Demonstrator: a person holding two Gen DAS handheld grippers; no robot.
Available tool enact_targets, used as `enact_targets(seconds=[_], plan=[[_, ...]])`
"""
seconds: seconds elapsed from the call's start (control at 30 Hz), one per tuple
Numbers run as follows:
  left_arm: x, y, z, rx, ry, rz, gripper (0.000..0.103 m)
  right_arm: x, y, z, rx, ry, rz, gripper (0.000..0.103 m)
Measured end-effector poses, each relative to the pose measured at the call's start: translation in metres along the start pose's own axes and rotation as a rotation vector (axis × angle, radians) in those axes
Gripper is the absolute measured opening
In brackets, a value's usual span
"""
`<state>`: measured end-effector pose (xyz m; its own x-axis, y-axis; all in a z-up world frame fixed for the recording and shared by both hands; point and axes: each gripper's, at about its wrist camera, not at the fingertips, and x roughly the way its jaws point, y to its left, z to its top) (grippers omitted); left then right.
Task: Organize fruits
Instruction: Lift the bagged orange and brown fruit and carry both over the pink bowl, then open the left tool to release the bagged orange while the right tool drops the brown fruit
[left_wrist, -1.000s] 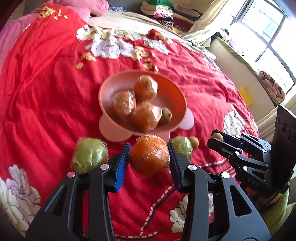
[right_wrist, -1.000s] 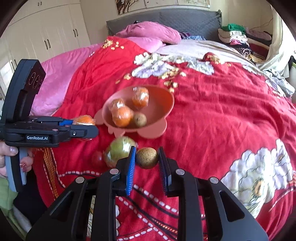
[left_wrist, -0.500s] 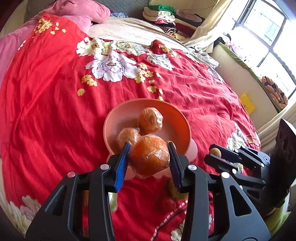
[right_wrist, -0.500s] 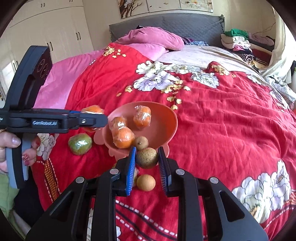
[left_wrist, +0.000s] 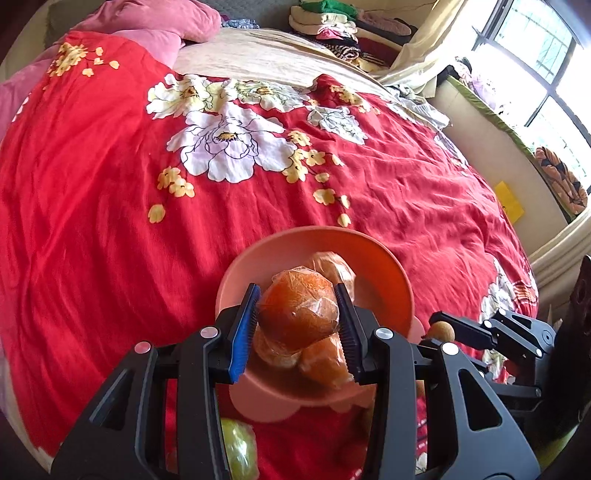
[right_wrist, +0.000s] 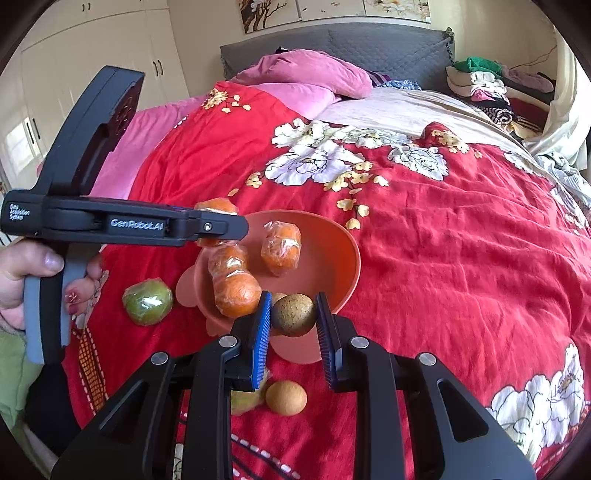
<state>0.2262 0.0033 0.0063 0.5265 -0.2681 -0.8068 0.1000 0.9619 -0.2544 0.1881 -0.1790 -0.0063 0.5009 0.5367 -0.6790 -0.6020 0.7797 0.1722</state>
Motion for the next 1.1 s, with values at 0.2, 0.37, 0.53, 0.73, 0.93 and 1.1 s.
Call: enact_targets(seconds=[0.2, 0.37, 0.53, 0.73, 0.93, 1.1], plan=[[0.015, 0.004, 0.008, 0.007, 0.021, 0.020, 0.033, 0.010, -0.002, 0.003, -0.005, 0.016, -0.002, 0.023], [0.023, 0.005, 0.012, 0.016, 0.029, 0.033, 0.033, 0.018, -0.005, 0.004, -0.004, 0.029, -0.004, 0.023], [0.027, 0.005, 0.012, 0.033, 0.032, 0.052, 0.033, 0.026, -0.004, 0.009, -0.012, 0.035, -0.005, 0.023], [0.030, 0.005, 0.012, 0.034, 0.034, 0.051, 0.033, 0.035, 0.000, 0.014, -0.034, 0.046, -0.011, 0.023], [0.031, 0.004, 0.012, 0.036, 0.036, 0.047, 0.033, 0.042, 0.002, 0.012, -0.038, 0.061, -0.021, 0.023], [0.031, 0.004, 0.011, 0.036, 0.038, 0.046, 0.033, 0.043, 0.001, 0.012, -0.036, 0.061, -0.026, 0.024]])
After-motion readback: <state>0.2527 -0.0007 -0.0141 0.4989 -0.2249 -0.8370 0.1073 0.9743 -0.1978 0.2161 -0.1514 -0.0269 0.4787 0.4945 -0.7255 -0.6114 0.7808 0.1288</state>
